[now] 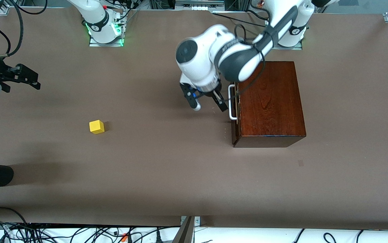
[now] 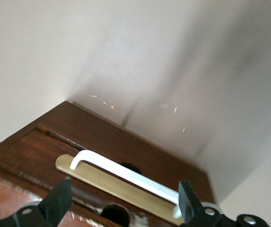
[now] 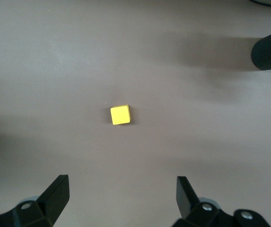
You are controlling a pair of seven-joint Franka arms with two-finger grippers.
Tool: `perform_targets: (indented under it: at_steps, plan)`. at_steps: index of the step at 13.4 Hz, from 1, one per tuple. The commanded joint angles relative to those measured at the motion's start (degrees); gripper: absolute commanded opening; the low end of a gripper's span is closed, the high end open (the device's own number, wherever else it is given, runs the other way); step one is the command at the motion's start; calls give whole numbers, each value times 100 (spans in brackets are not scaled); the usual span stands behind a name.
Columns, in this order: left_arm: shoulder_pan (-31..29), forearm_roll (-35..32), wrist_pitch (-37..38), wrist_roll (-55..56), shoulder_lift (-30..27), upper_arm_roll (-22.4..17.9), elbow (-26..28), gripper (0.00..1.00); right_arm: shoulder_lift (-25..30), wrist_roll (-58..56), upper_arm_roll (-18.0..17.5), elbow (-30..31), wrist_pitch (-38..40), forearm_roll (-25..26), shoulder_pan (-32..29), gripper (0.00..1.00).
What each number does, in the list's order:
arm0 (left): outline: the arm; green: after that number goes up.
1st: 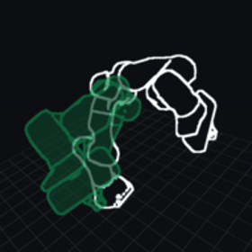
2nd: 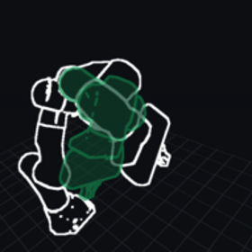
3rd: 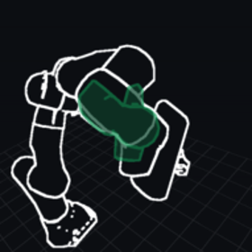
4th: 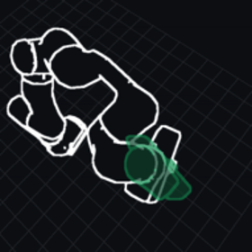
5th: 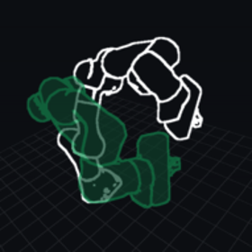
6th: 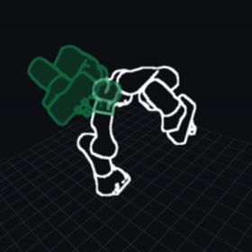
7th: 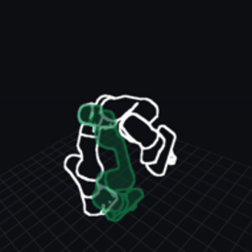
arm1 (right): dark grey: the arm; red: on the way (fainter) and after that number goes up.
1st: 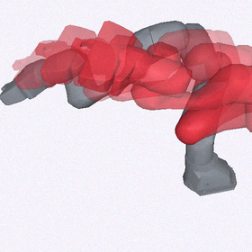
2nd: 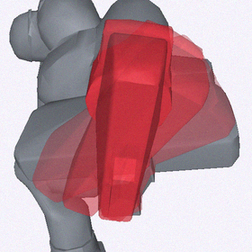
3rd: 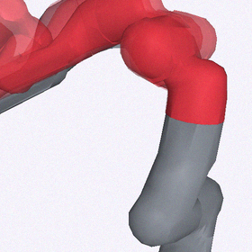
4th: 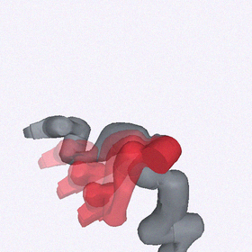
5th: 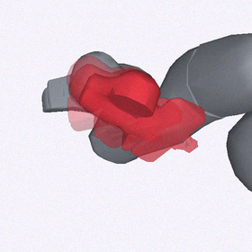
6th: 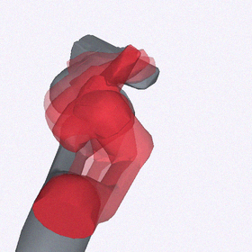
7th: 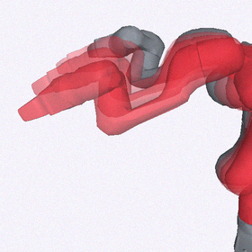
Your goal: Open drawer, take yellow block, close drawer
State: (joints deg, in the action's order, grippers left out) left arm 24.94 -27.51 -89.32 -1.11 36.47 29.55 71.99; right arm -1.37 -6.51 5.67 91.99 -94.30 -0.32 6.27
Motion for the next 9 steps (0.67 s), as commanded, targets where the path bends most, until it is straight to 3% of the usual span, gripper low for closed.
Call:
perform_targets:
  at_steps: [1,5,9]
  plan:
    - [-24,17,98,1170,-516,59,-106,100,-30,45,-75,-147,114,6,23,100]
    - [-496,903,546,2911,-1290,15,-106,100,-30,80,-207,-147,70,14,24,100]
    - [-1534,1642,915,2976,-1801,33,-106,100,-39,89,-172,-138,70,-3,-3,100]
